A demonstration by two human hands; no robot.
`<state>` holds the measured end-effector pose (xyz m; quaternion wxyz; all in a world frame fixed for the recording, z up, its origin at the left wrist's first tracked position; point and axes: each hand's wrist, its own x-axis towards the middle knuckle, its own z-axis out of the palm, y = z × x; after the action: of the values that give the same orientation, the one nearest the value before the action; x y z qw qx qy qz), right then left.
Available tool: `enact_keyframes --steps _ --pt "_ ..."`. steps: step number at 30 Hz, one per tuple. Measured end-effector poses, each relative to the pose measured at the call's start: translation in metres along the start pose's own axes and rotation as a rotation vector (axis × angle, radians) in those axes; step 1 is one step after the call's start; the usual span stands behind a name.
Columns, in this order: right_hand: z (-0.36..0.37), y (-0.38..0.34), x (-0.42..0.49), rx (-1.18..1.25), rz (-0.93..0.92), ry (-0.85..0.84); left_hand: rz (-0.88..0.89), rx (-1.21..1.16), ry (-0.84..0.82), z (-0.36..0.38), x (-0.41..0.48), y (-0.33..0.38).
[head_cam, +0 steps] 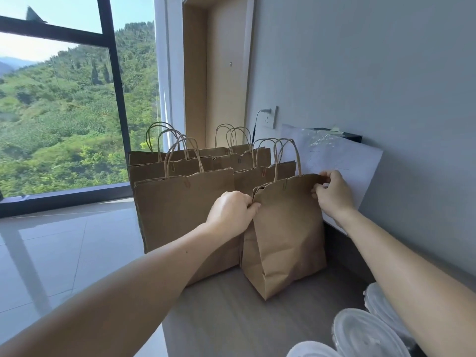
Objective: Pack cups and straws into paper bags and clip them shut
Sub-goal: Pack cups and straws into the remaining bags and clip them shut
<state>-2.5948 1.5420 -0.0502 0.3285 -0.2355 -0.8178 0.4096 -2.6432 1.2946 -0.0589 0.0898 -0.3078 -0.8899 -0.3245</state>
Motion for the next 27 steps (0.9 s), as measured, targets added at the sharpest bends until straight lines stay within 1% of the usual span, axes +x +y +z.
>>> enact_keyframes --steps 2,5,12,15,18,22,24,27 --pt "-0.004 -0.006 -0.004 -0.045 0.002 -0.019 -0.027 -0.016 -0.013 -0.001 0.002 -0.001" --pt "-0.015 -0.016 -0.017 -0.104 -0.019 0.012 -0.011 0.019 -0.036 -0.006 0.001 0.0" --pt "-0.048 -0.037 -0.087 -0.222 0.034 0.027 0.185 0.097 -0.021 -0.021 -0.018 0.008" --pt "-0.062 -0.047 -0.132 -0.282 0.069 0.012 0.277 0.144 -0.007 -0.029 -0.032 0.015" --pt "-0.079 -0.056 -0.183 -0.348 0.096 0.018 0.376 0.136 -0.014 -0.033 -0.052 0.032" --pt "-0.109 -0.062 -0.259 -0.482 0.173 0.056 0.509 0.124 -0.145 -0.026 -0.091 0.07" --pt "-0.127 -0.064 -0.299 -0.548 0.23 0.089 0.573 0.118 -0.221 -0.02 -0.113 0.091" --pt "-0.158 -0.064 -0.356 -0.623 0.335 0.085 0.661 0.121 -0.339 -0.011 -0.148 0.123"
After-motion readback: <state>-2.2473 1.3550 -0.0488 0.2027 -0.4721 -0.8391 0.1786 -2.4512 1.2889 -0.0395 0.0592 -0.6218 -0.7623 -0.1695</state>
